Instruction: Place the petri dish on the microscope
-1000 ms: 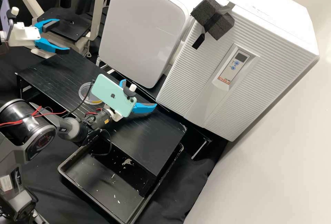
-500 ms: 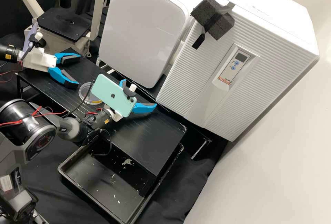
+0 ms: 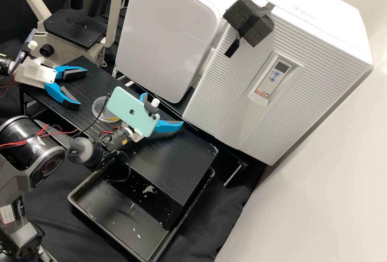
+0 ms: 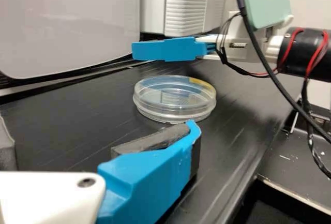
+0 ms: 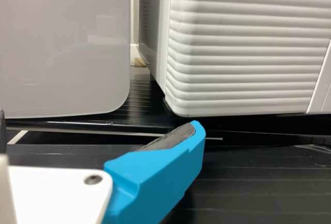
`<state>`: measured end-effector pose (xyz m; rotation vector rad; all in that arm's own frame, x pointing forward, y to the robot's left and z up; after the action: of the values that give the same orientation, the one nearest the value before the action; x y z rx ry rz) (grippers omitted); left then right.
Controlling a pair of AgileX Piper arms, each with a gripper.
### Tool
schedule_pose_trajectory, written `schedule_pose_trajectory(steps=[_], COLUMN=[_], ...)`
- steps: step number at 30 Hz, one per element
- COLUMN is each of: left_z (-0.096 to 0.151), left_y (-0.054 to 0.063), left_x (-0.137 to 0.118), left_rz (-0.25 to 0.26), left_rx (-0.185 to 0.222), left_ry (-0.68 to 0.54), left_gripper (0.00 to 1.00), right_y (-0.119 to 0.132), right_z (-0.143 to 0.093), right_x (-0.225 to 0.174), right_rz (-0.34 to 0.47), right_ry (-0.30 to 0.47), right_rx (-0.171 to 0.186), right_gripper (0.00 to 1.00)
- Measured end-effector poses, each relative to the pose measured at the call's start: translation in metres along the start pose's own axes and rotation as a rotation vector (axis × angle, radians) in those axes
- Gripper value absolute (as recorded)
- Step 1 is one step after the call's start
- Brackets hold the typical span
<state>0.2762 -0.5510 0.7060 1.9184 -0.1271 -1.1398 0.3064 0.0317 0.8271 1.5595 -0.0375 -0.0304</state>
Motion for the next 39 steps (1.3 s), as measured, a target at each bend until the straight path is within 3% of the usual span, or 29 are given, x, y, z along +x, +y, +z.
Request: schedule_pose_trajectory(steps=[13, 17, 23, 32, 39], left_z=[0.019, 0.023, 0.025, 0.022, 0.020], left_y=[0.013, 0.017, 0.018, 0.014, 0.011], left_x=[0.009, 0.016, 0.028, 0.046, 0.054], left_rz=[-0.056, -0.058, -0.059, -0.070, -0.060], left_rx=[0.112, 0.126, 0.089, -0.010, -0.042], left_ry=[-0.042, -0.058, -0.079, -0.081, -0.081], left_gripper=[1.00, 1.00, 1.00, 1.00, 1.00], right_y=[0.000, 0.000, 0.000, 0.000, 0.000], right_z=[0.000, 0.000, 0.000, 0.000, 0.000], right_x=[0.000, 0.000, 0.000, 0.000, 0.000], right_rz=[0.000, 0.000, 0.000, 0.000, 0.000], right_ry=[0.000, 0.000, 0.000, 0.000, 0.000], right_rx=[0.000, 0.000, 0.000, 0.000, 0.000], right_gripper=[1.00, 1.00, 1.00, 1.00, 1.00])
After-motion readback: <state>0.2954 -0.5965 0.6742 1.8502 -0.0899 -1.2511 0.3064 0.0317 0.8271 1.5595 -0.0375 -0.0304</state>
